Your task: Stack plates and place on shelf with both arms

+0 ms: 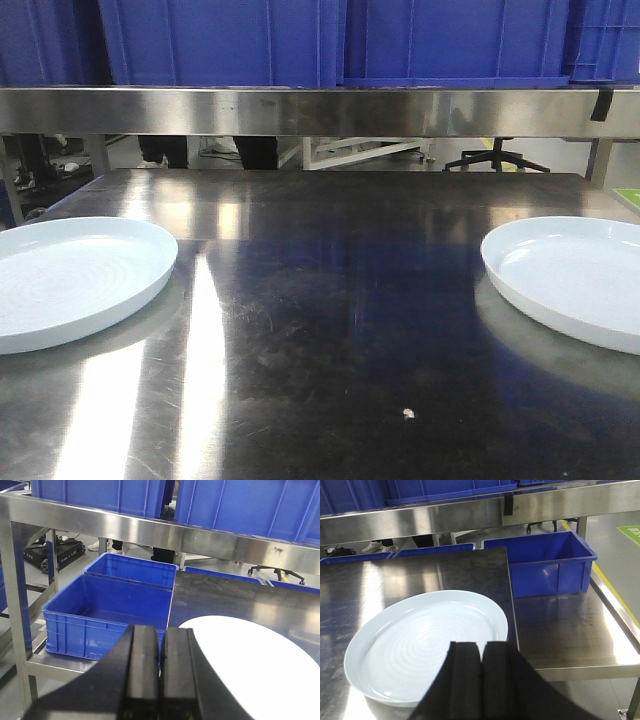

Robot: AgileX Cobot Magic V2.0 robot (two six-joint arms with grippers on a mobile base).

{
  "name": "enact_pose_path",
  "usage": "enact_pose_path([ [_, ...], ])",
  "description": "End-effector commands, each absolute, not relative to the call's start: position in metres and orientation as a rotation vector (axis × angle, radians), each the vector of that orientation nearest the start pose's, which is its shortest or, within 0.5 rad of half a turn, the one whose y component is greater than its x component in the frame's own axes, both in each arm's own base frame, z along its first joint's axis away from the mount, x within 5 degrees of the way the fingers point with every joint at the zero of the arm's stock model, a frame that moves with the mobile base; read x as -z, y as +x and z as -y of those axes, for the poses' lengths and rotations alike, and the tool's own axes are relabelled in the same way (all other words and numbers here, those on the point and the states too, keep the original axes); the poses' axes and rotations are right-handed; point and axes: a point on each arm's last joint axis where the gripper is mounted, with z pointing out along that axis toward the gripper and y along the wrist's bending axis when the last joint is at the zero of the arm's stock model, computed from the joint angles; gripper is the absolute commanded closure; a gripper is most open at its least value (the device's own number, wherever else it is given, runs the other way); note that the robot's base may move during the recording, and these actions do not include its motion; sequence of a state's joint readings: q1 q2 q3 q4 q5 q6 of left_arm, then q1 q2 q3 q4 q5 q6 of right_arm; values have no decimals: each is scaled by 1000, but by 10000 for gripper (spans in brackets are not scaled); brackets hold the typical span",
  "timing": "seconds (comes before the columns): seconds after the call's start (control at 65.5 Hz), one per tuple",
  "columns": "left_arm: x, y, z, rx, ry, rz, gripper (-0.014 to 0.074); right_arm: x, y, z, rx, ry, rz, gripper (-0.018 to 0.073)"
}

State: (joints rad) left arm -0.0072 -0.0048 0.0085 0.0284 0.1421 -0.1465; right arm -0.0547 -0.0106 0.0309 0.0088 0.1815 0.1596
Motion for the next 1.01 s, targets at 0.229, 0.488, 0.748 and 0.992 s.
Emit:
enact_pose_path([
  [0.229, -205, 55, 0, 110, -99, -1529, 508, -196, 55, 3, -82, 176, -1573, 511],
  [0.488, -205, 55, 0, 110, -99, -1529, 508, -196, 55, 3, -82, 176, -1573, 511],
  [0.748, -205, 55, 0, 106, -95, -1529, 508, -196, 55, 3, -82, 176, -1573, 511],
  [0.992, -252, 60, -1, 48, -61, -1592, 508, -196, 55, 3, -82, 176, -1573, 511],
])
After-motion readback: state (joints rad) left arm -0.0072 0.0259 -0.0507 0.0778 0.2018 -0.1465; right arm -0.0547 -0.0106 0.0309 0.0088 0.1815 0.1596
